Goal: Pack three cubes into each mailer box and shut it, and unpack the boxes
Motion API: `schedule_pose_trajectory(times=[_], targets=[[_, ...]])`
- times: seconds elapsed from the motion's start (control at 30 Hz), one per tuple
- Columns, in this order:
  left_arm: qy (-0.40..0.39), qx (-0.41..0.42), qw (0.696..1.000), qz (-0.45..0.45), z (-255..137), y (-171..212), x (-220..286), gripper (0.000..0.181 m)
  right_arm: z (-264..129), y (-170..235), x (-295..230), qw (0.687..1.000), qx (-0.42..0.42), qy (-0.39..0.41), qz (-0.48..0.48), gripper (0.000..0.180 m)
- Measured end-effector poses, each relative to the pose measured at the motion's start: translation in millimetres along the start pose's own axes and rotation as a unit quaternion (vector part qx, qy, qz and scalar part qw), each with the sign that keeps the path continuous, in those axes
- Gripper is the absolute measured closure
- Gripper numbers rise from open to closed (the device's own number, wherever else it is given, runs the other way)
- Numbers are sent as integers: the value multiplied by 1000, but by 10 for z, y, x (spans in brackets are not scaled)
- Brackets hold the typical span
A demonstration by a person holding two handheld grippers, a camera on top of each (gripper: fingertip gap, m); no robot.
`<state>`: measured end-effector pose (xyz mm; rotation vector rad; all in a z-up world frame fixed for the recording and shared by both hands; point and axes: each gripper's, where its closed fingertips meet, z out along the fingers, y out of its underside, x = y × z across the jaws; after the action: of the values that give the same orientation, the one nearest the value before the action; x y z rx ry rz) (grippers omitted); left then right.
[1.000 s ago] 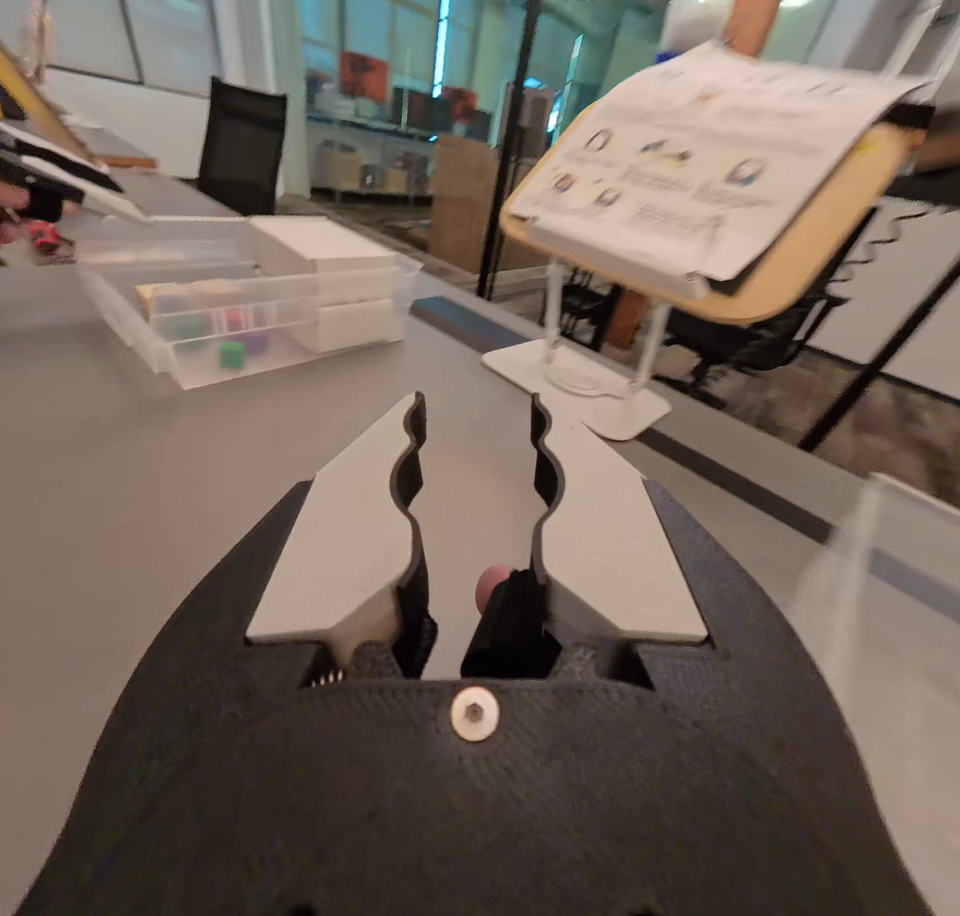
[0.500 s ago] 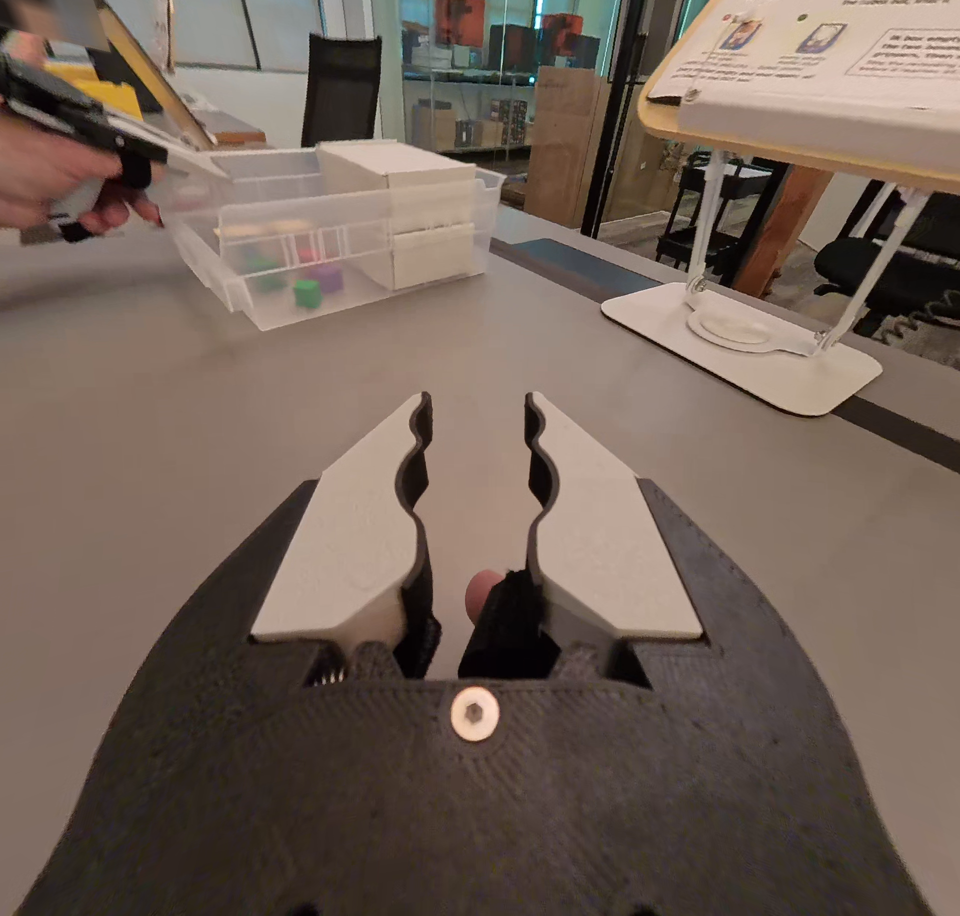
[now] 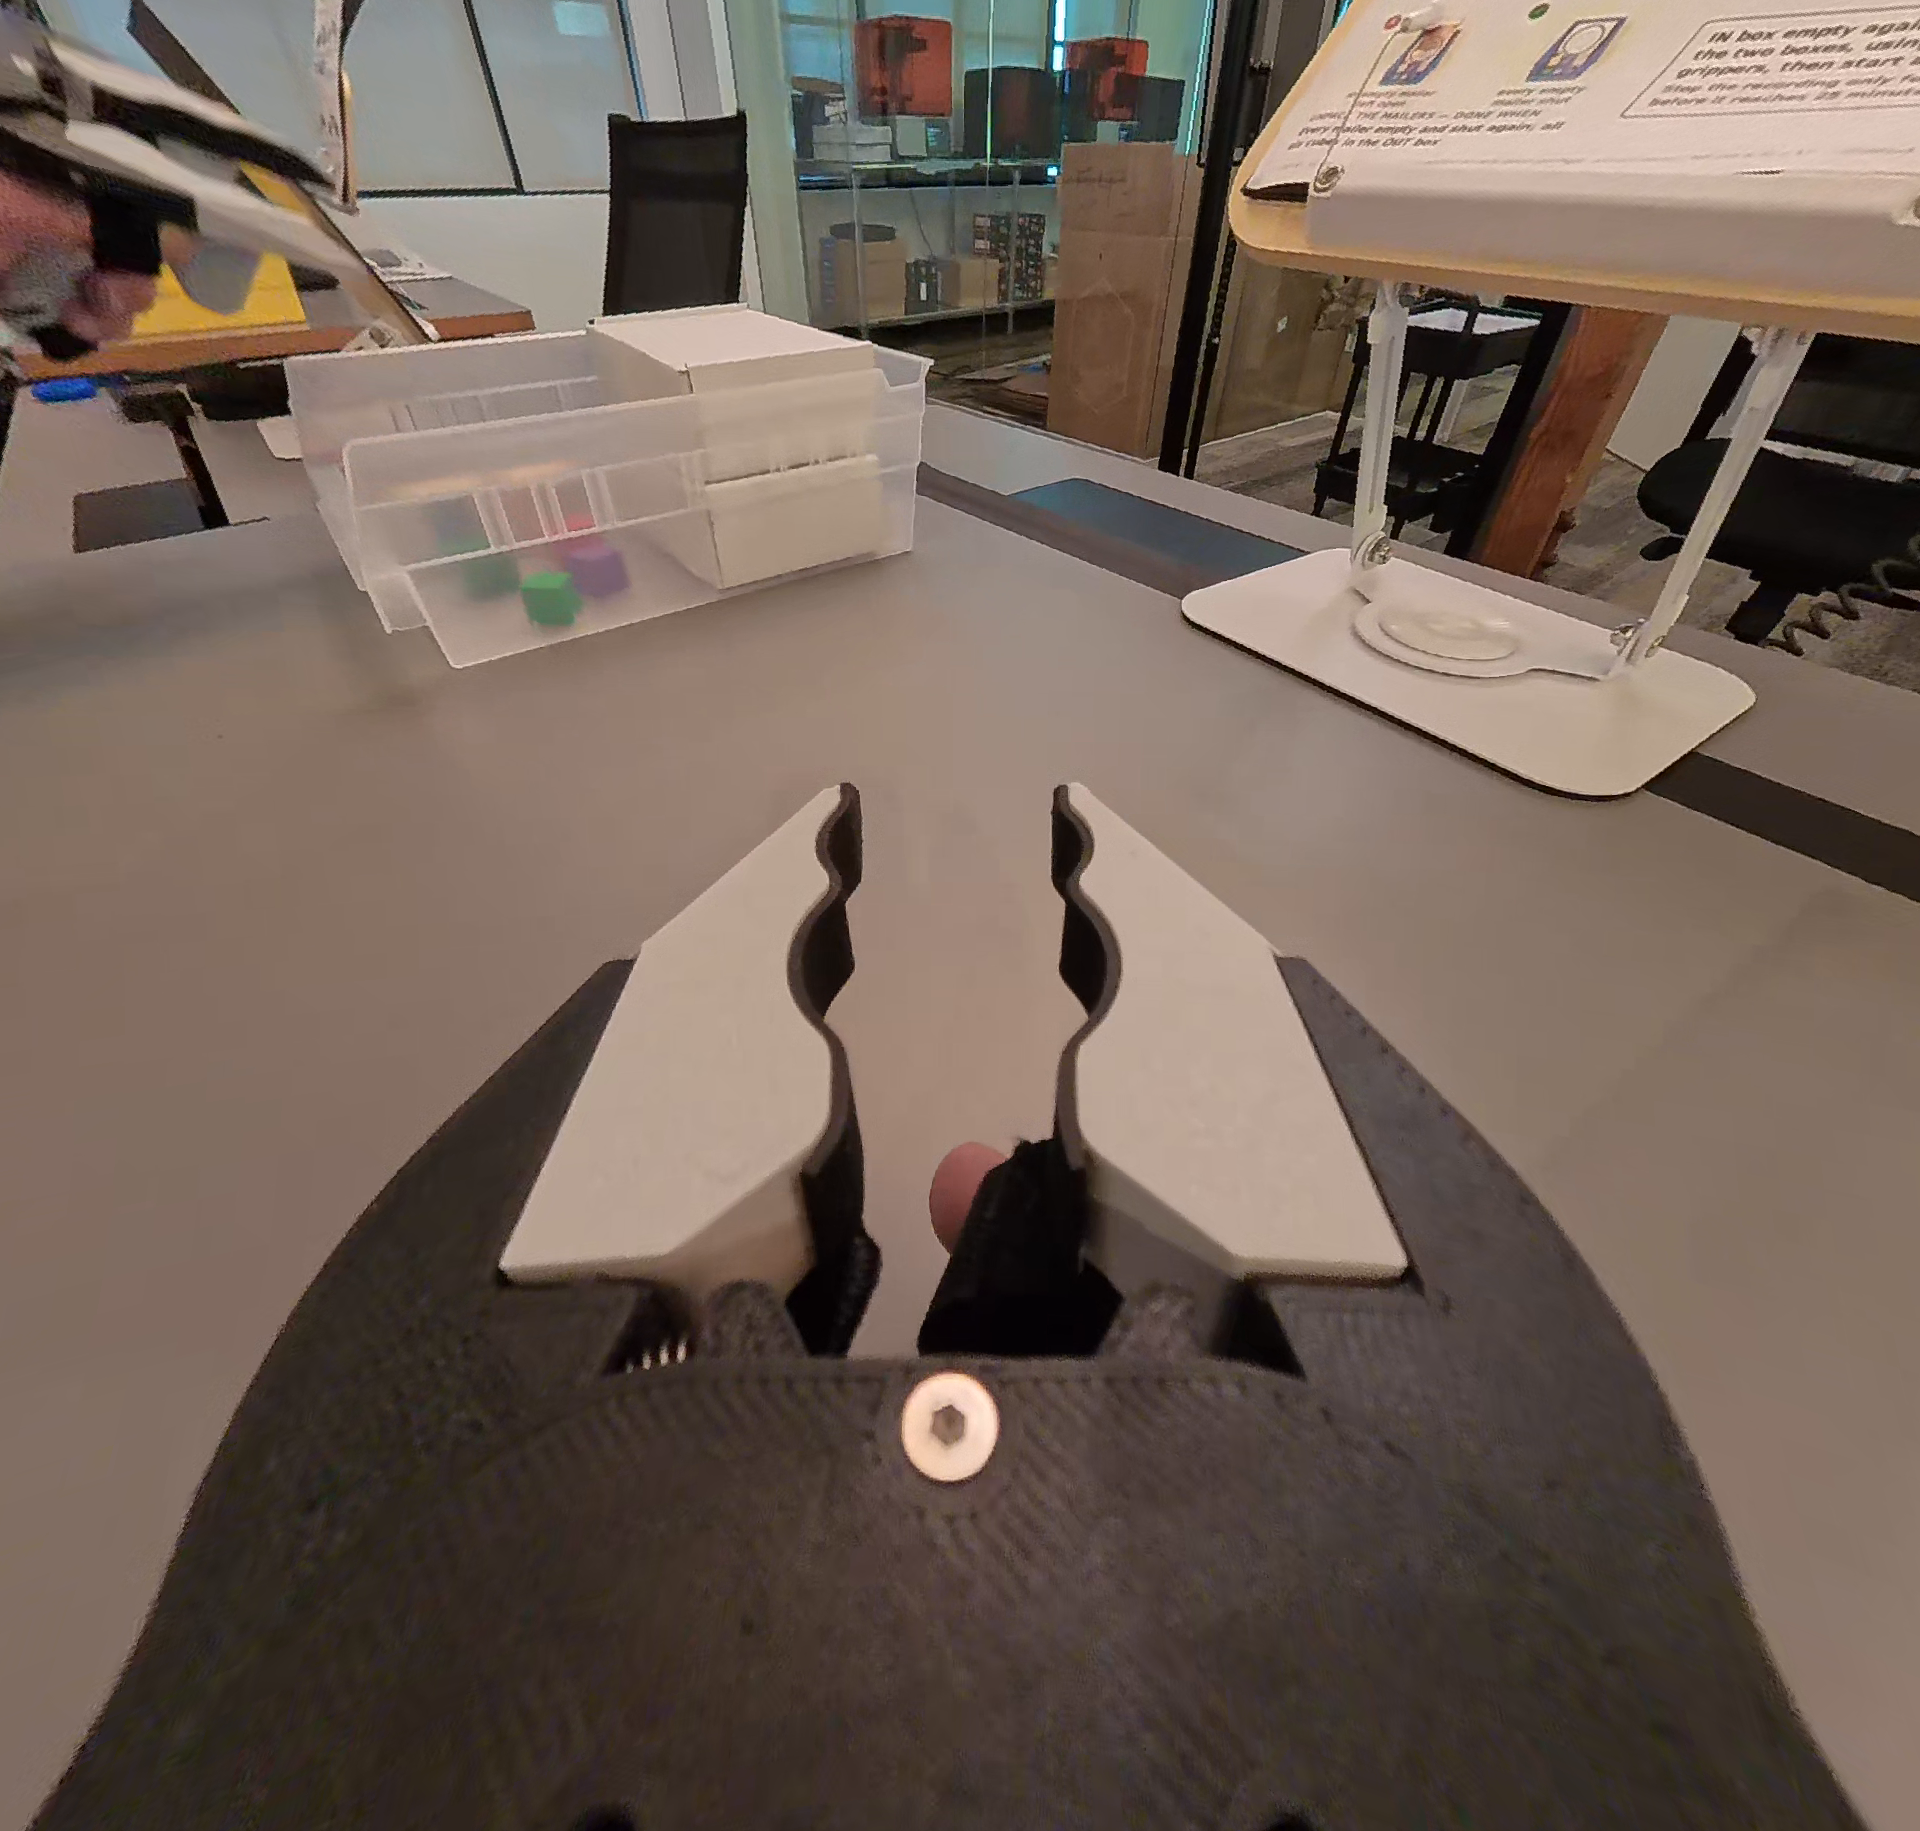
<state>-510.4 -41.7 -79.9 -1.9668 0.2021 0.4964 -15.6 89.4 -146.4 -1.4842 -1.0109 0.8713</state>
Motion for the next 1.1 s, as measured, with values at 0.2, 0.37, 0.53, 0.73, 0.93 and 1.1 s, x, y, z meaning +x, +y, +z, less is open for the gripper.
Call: schedule_pose_trajectory(times=[0.2,0.37,0.53,0.73,0.93,1.1], targets=[[177,-39,953,244,454,-647,781,81,4,4,15,1000,-1,-6,13,144],[274,-135,879,365,1116,-593,1148,54,-6,-2,40,1000,1,-9,25,144],[330,-184,845,379,1556,-575,1248,53,-18,7,86,1000,-1,-7,23,144],[356,-264,789,425,1680,-173,1232,51,-19,11,110,999,-2,-15,37,143],[358,-264,790,422,1664,-183,1237,52,-8,20,96,999,-6,-21,35,143],[349,-243,816,392,1600,-363,1206,55,-6,21,86,999,-6,-20,30,143]])
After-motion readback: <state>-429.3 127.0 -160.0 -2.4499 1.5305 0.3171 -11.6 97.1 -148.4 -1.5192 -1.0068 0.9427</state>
